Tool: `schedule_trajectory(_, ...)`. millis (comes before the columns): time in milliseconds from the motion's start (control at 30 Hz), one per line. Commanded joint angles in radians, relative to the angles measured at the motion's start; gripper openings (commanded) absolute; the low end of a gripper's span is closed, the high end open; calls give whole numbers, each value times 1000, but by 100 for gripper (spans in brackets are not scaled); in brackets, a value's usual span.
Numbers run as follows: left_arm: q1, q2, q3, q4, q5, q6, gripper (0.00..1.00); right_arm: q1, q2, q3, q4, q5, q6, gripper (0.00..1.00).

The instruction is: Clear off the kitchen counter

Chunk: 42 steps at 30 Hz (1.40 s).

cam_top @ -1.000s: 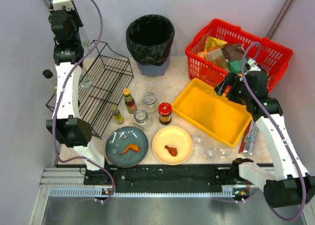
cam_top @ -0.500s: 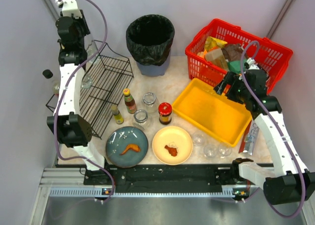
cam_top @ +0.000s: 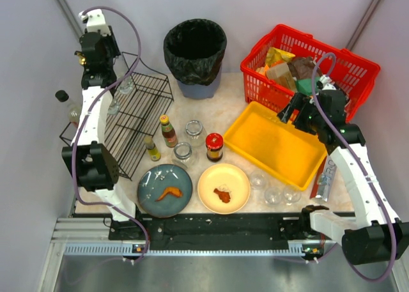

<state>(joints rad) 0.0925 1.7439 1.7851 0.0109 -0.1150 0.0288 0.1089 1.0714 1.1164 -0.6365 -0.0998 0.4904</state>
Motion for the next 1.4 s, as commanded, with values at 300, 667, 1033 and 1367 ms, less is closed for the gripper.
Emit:
schedule_trajectory(300, 27, -53, -36, 189, 37, -70, 42, -9, -33, 52, 21, 14, -24, 83)
schedule_trajectory(667, 27, -75, 17, 130, 35, -82, 98, -12, -59, 51, 21, 26, -24, 83)
schedule_trajectory(1033, 27, -175, 189, -89, 159, -164, 98, -12, -88, 56, 20, 2, -16, 84)
schedule_trajectory(1367, 4, -381, -73, -247, 606, -352, 97, -14, -93, 40, 5, -110, 16, 84)
